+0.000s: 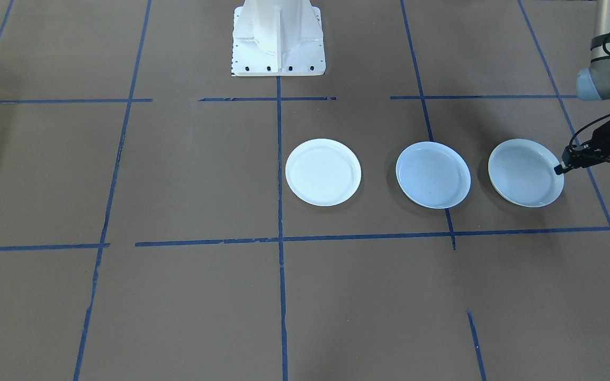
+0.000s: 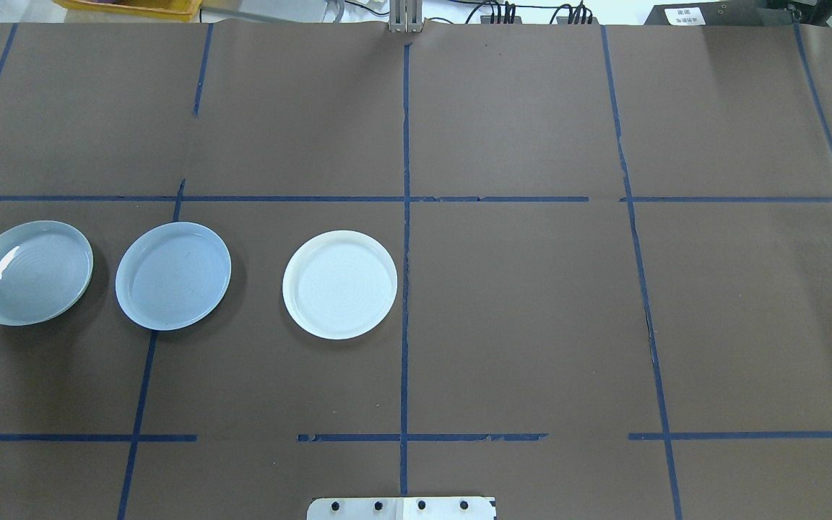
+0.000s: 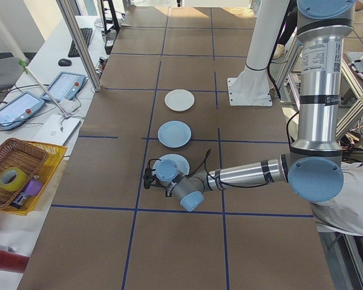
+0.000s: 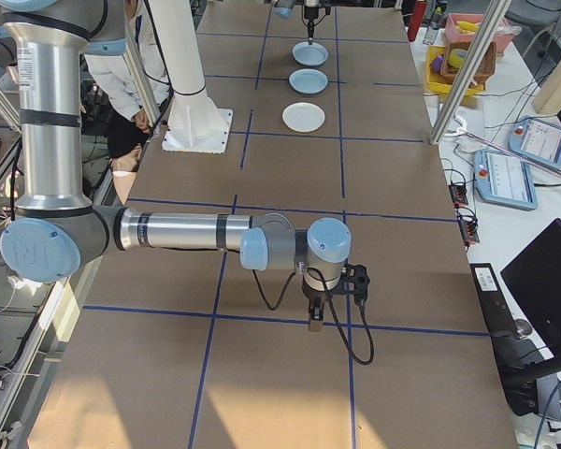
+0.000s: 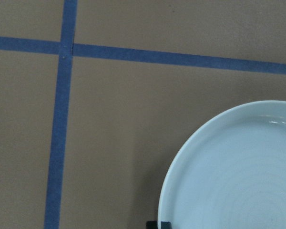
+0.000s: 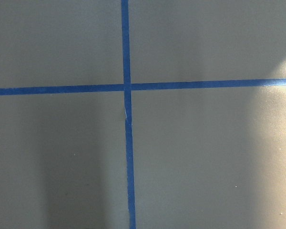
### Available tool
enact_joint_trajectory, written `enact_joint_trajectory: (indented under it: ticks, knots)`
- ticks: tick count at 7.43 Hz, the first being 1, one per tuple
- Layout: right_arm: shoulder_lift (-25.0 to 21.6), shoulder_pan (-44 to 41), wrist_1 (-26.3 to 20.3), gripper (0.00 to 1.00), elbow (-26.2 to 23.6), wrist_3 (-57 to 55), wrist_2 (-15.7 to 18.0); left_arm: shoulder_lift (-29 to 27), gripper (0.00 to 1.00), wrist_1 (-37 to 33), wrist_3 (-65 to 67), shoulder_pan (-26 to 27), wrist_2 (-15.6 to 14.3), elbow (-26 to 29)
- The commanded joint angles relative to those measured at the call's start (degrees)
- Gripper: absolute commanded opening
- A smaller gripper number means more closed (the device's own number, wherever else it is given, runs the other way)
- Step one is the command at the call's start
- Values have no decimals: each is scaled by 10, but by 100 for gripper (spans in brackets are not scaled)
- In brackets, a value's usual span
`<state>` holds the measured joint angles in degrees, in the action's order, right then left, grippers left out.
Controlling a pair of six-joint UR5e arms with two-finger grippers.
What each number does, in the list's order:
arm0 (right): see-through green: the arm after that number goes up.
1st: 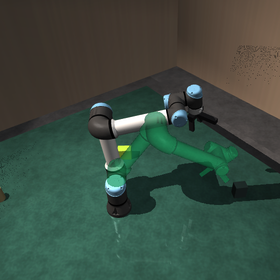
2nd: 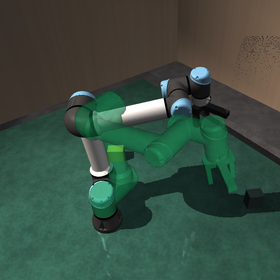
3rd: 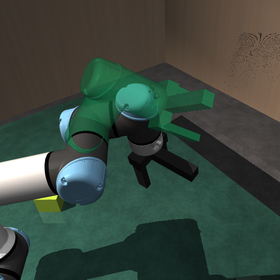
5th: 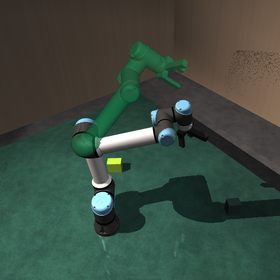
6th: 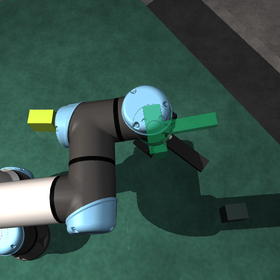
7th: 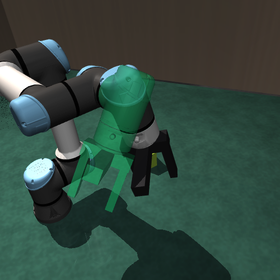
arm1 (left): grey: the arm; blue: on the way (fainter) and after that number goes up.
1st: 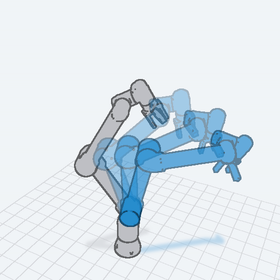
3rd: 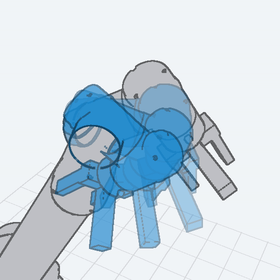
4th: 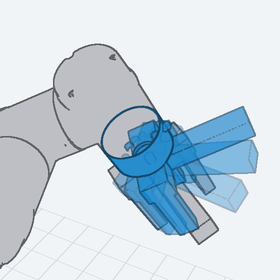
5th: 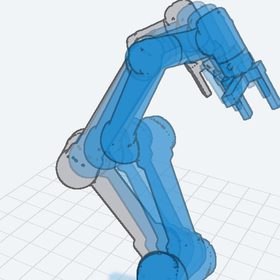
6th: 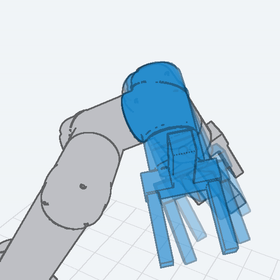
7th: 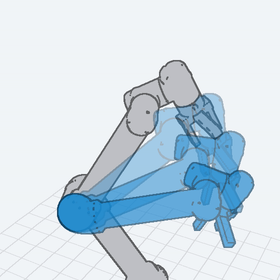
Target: Stack plate in center
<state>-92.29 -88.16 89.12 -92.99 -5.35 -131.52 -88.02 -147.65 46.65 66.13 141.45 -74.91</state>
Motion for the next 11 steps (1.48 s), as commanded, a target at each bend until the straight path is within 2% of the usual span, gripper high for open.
enact_joint_trajectory:
  ticks: [1,2,3,6,8,10,11]
  knots:
    - [0,0,0,100,0,0,0,0,0,7,79,2,12,-64]
    - [0,0,-1,100,0,0,0,2,0,7,122,2,-15,-93]
    - [0,0,0,100,0,0,0,2,0,7,169,-10,-57,-119]
    - [0,0,0,100,0,0,0,1,0,7,296,-129,-160,-175]
    - [0,0,0,100,0,0,0,1,0,6,323,-168,-192,-183]
    - [0,0,0,100,0,0,-1,0,0,6,330,-180,-196,-189]
    - [0,0,0,100,0,0,-1,0,85,6,330,-183,-197,-189]
